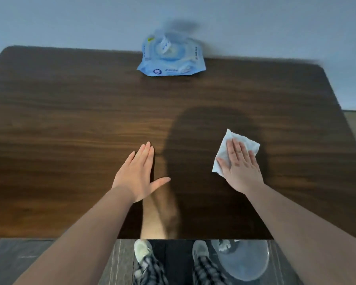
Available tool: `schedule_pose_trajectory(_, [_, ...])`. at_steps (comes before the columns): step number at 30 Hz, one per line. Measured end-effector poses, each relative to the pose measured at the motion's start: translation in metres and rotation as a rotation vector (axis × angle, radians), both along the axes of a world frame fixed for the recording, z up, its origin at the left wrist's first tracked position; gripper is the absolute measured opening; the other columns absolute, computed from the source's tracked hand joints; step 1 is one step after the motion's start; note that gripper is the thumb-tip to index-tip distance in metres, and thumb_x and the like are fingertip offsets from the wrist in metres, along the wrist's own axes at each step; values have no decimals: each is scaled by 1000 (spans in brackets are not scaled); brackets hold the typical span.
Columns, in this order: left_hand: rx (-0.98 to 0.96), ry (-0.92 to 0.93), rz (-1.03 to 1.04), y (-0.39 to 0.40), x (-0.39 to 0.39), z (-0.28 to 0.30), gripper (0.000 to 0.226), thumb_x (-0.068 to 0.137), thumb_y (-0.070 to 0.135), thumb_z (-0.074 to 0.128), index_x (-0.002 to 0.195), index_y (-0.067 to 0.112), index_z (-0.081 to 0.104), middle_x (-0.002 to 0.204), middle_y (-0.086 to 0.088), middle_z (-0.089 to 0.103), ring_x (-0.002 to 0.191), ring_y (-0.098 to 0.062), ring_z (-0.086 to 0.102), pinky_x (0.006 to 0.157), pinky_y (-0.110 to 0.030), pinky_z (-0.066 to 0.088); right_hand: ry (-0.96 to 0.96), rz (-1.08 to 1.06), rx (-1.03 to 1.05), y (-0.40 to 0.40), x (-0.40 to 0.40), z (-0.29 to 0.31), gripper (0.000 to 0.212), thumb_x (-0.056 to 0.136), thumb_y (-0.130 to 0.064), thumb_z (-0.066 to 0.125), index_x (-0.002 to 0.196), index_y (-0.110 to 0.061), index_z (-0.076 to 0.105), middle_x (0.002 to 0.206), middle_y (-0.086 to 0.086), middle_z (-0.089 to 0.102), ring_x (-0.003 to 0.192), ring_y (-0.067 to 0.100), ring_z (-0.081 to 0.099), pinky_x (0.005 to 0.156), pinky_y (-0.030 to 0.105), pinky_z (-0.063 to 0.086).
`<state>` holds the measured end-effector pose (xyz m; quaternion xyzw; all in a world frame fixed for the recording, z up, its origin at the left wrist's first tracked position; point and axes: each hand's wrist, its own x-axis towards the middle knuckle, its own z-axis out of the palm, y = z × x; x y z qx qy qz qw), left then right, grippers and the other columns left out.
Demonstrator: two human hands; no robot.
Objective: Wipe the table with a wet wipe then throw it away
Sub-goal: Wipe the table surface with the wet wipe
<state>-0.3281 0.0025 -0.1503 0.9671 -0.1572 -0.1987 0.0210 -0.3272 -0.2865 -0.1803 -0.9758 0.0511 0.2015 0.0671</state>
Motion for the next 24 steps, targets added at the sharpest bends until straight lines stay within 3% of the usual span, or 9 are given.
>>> schedule_pose_trajectory(7, [12, 19, -210, -129, 12, -16, 113, 69, 89, 8, 148, 10, -12, 157, -5, -17, 144, -16, -15, 116, -36, -4, -1, -369, -46, -167, -49, 2, 70, 93, -58, 7, 148, -21, -16, 160, 1, -14, 146, 16, -12, 119, 40, -6])
schedule_pose_trajectory(12, [44, 21, -137, -162, 6, -27, 123, 58, 93, -1, 146, 8, -17, 154, -8, -24, 142, -20, -22, 117, -40, -7, 30, -476, -74, -228, -67, 4, 69, 95, -56, 7, 149, -18, -13, 160, 4, -10, 147, 17, -10, 118, 41, -5])
schedule_pose_trajectory(18, [42, 40, -138, -163, 8, -24, 120, 61, 94, 2, 143, 10, -20, 155, -8, -24, 143, -20, -21, 117, -40, -5, 29, -490, -61, -214, -62, 3, 69, 96, -53, 7, 149, -15, -13, 160, 7, -12, 147, 20, -12, 119, 43, -6])
schedule_pose_trajectory(24, [12, 71, -164, -135, 6, -12, 120, 63, 89, 17, 147, 9, -15, 155, -6, -22, 144, -18, -18, 118, -38, -3, 12, -270, -27, -118, -34, 0, 69, 95, -54, 6, 148, -15, -16, 160, 5, -14, 146, 21, -14, 118, 42, -9])
